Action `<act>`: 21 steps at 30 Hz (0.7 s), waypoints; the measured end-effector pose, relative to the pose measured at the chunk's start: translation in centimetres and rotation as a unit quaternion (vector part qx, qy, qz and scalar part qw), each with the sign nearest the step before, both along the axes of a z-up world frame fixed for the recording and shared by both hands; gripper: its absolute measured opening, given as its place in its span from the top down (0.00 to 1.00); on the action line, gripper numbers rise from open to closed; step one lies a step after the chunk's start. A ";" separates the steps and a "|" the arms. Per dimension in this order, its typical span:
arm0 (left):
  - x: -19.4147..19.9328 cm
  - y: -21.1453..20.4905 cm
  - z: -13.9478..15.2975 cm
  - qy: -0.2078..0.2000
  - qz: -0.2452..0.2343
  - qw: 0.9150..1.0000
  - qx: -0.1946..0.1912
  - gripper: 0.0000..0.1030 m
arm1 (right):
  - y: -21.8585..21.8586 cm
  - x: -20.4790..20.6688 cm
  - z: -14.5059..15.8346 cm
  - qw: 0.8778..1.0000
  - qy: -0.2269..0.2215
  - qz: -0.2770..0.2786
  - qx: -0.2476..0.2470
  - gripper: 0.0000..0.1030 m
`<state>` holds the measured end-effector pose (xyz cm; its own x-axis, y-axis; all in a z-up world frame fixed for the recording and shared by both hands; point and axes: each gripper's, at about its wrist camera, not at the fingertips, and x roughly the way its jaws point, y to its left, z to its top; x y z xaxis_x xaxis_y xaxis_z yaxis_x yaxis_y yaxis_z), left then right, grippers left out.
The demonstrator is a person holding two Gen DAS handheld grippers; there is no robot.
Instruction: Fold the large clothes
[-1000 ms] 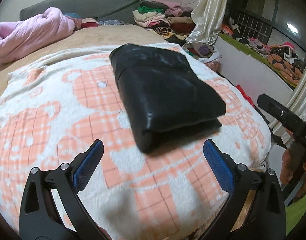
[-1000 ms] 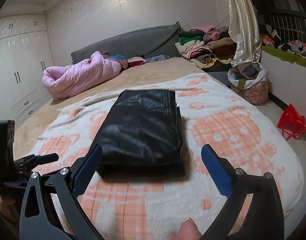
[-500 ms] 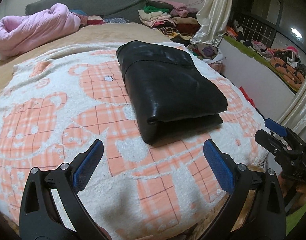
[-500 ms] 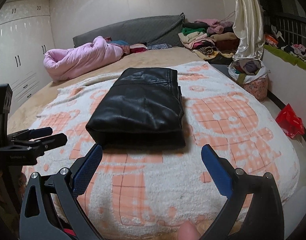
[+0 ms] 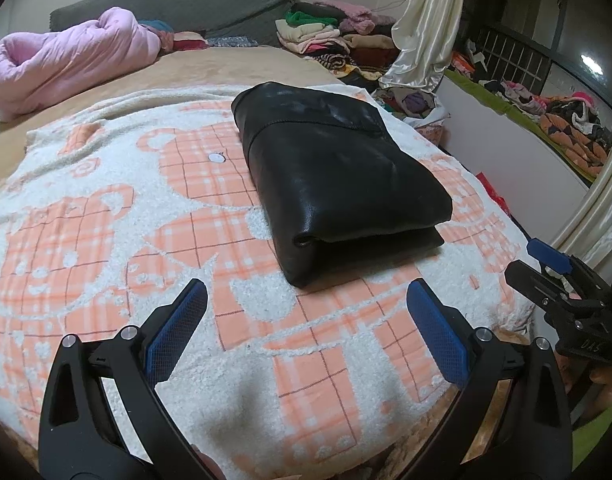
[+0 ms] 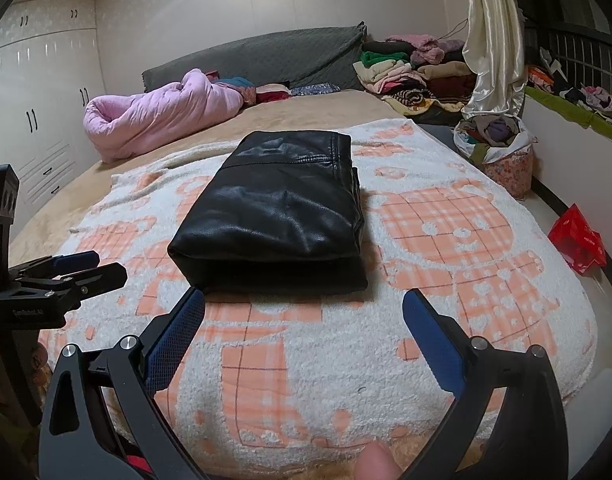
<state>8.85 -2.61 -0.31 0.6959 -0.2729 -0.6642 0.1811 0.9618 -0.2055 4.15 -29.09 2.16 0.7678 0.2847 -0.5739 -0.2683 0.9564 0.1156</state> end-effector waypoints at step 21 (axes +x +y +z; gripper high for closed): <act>-0.2 0.1 0.3 -0.001 0.004 1.000 -0.003 0.09 | 0.0 -0.1 0.0 1.000 0.000 0.000 -0.004 0.04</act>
